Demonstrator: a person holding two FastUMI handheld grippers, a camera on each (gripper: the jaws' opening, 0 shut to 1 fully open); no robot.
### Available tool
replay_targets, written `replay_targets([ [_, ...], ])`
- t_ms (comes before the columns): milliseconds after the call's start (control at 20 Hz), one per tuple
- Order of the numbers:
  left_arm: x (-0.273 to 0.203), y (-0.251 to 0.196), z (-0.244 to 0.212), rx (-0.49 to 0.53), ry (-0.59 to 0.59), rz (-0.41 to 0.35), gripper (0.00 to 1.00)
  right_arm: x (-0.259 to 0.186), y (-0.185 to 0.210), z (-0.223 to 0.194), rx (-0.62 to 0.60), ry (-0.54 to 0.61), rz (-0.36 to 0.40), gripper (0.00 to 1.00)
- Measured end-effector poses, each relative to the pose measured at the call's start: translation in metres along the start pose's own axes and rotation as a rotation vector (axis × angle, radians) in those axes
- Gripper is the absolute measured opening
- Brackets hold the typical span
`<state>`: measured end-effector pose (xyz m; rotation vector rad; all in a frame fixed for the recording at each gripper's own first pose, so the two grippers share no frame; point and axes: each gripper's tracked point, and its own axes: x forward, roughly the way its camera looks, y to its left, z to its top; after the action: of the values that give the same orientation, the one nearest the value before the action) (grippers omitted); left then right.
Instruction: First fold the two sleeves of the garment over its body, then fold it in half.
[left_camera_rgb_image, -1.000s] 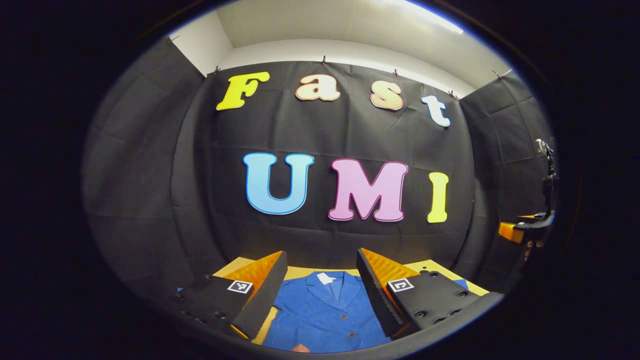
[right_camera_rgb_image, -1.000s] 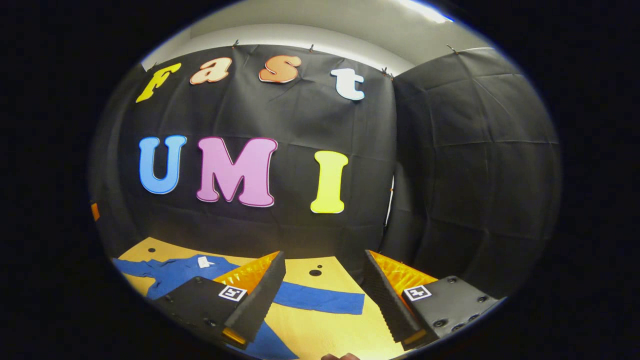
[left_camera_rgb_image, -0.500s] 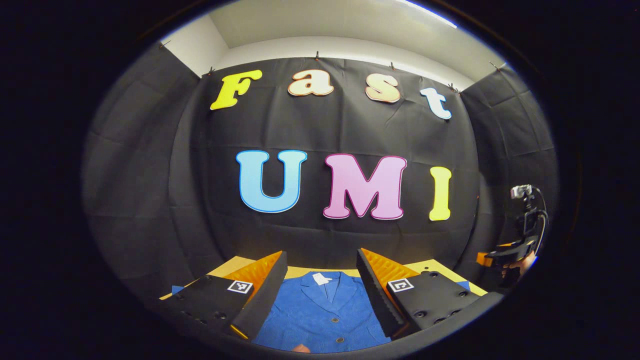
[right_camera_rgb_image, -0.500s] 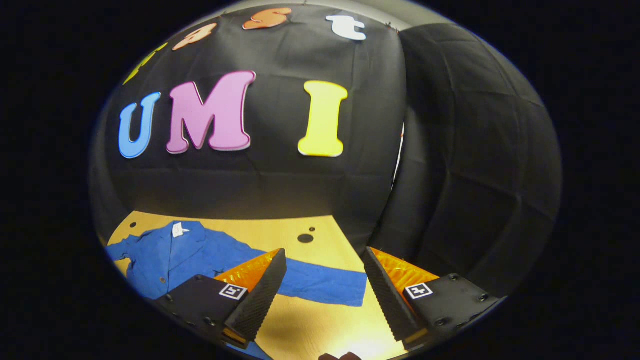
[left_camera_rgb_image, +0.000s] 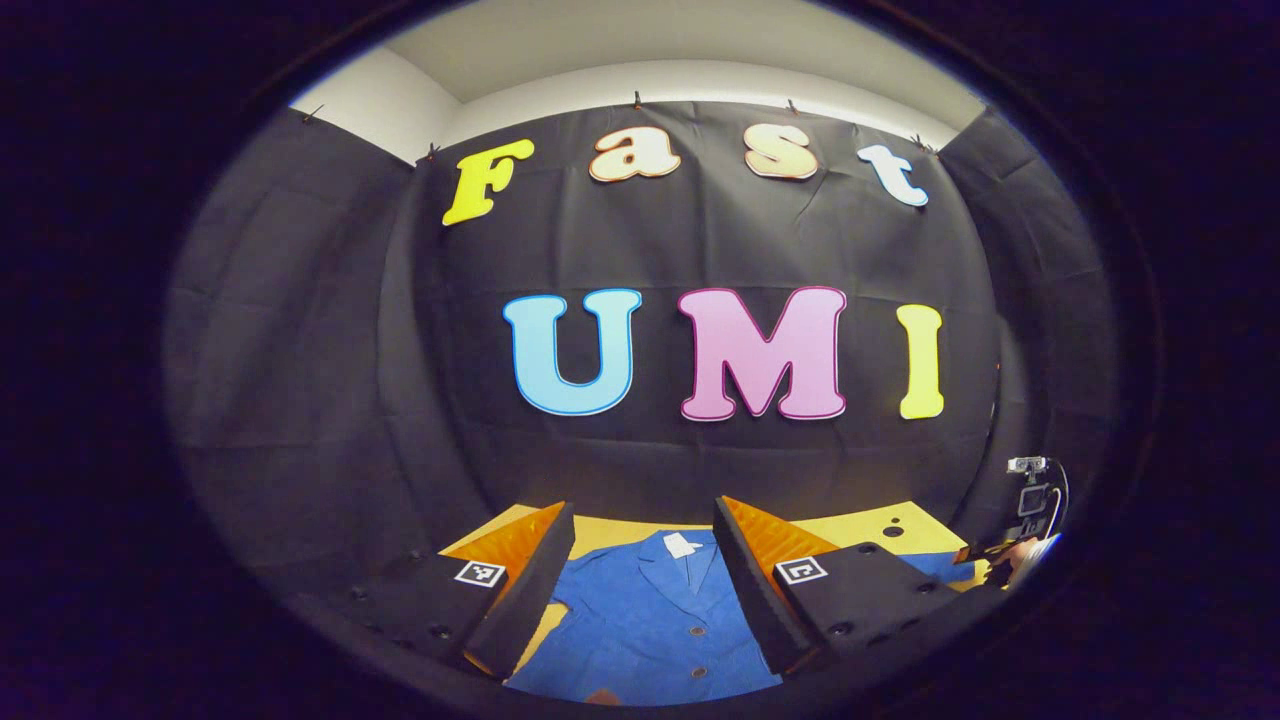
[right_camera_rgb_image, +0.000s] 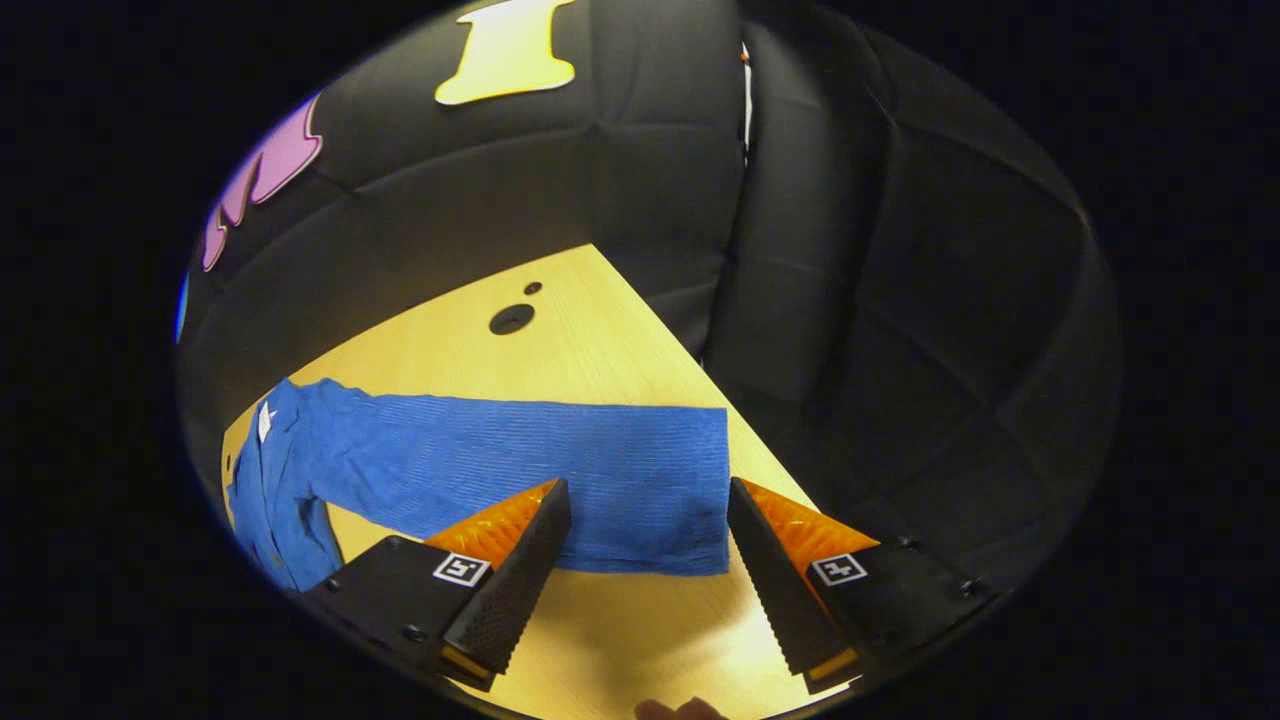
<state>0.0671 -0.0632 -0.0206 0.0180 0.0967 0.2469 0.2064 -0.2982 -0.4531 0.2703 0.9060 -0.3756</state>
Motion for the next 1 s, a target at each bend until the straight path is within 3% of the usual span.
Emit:
replay_targets([
  [300, 0.006, -0.018, -0.006, -0.030, 0.024, 0.011, 0.81, 0.024, -0.007, -0.010, 0.029, 0.079, -0.013, 0.98],
  [400, 0.008, -0.027, -0.006, -0.032, 0.026, -0.001, 0.80, 0.029, -0.008, -0.006, 0.013, 0.057, -0.028, 0.98],
  [450, 0.010, -0.034, -0.009, -0.031, 0.030, -0.009, 0.80, 0.031, -0.009, -0.005, -0.007, 0.049, -0.045, 0.88],
  [500, 0.010, -0.039, -0.011, -0.028, 0.039, -0.017, 0.80, 0.035, -0.008, -0.005, -0.028, 0.045, -0.050, 0.98],
  [700, 0.013, -0.072, -0.020, 0.003, 0.087, -0.091, 0.81, 0.035, 0.006, -0.006, -0.030, 0.061, -0.015, 0.67],
  [750, 0.016, -0.078, -0.018, 0.016, 0.086, -0.107, 0.81, 0.034, 0.009, -0.007, -0.017, 0.074, -0.009, 0.77],
  [850, 0.020, -0.086, -0.010, 0.035, 0.070, -0.124, 0.80, 0.036, 0.017, -0.005, 0.029, 0.085, 0.024, 0.22],
  [900, 0.022, -0.089, -0.006, 0.038, 0.061, -0.132, 0.80, 0.035, 0.017, -0.006, 0.061, 0.100, 0.026, 0.04],
  [1000, 0.020, -0.094, -0.001, 0.041, 0.046, -0.147, 0.80, 0.036, 0.017, -0.005, 0.111, 0.120, 0.036, 0.04],
])
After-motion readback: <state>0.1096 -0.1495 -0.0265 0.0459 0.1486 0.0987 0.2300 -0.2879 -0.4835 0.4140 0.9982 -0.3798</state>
